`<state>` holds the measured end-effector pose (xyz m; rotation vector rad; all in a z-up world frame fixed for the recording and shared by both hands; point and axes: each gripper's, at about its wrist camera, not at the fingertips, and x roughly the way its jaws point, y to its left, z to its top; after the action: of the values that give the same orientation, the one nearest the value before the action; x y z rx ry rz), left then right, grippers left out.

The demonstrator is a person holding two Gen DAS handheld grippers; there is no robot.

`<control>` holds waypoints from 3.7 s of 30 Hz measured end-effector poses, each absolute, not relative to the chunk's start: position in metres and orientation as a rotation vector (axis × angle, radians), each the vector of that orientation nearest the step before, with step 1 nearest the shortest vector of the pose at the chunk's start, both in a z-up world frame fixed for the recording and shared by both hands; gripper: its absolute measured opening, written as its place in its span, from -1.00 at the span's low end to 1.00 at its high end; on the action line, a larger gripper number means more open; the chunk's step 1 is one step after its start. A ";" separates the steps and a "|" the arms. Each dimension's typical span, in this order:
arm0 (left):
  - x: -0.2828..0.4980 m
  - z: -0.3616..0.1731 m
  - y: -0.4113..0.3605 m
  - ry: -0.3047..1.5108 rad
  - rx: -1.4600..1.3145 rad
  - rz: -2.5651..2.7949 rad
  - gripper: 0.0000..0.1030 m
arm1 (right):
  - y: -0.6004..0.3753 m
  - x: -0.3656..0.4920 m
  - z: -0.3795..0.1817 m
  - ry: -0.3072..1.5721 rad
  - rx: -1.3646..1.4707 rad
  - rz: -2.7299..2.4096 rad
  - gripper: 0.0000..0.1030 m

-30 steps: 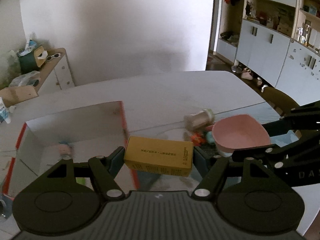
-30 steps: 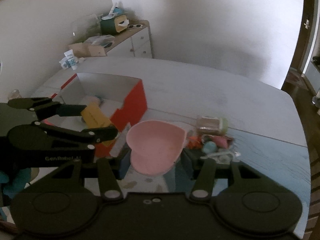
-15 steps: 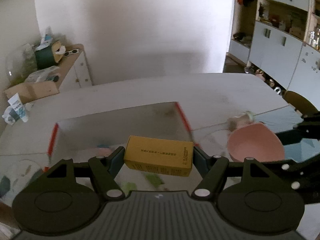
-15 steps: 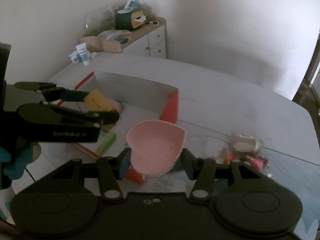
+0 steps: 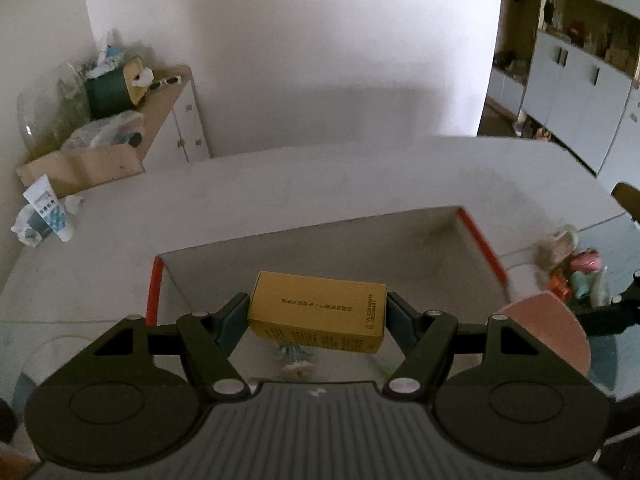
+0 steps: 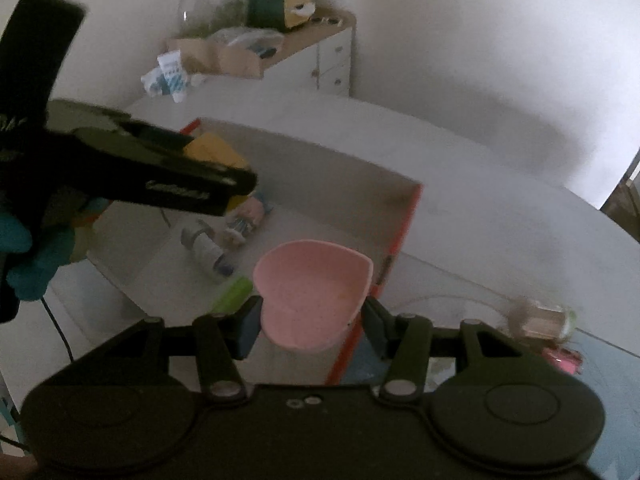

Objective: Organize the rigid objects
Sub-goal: 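Carry the yellow box with the left gripper while the right gripper carries the pink dish into the red box, then open the left gripper on the yellow box while the right gripper releases the pink dish in the box, then withdraw both open grippers from the red box back to the item pile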

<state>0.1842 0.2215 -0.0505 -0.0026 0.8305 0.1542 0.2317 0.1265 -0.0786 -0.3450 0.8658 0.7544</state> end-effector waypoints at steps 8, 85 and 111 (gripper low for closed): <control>0.217 -0.083 0.240 0.940 -0.017 0.157 0.41 | 0.168 0.243 -0.106 0.904 -0.413 0.797 0.02; 0.162 -0.029 0.176 0.850 0.000 0.168 0.40 | 0.103 0.204 -0.054 0.818 -0.288 0.867 0.67; 0.163 -0.017 0.047 0.758 -0.026 0.127 0.58 | -0.047 0.227 -0.049 0.793 -0.213 0.773 0.95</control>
<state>0.1632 0.0471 -0.0168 -0.0263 0.7579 0.1272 0.2269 -0.0466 -0.0494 -0.2129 0.7930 0.7733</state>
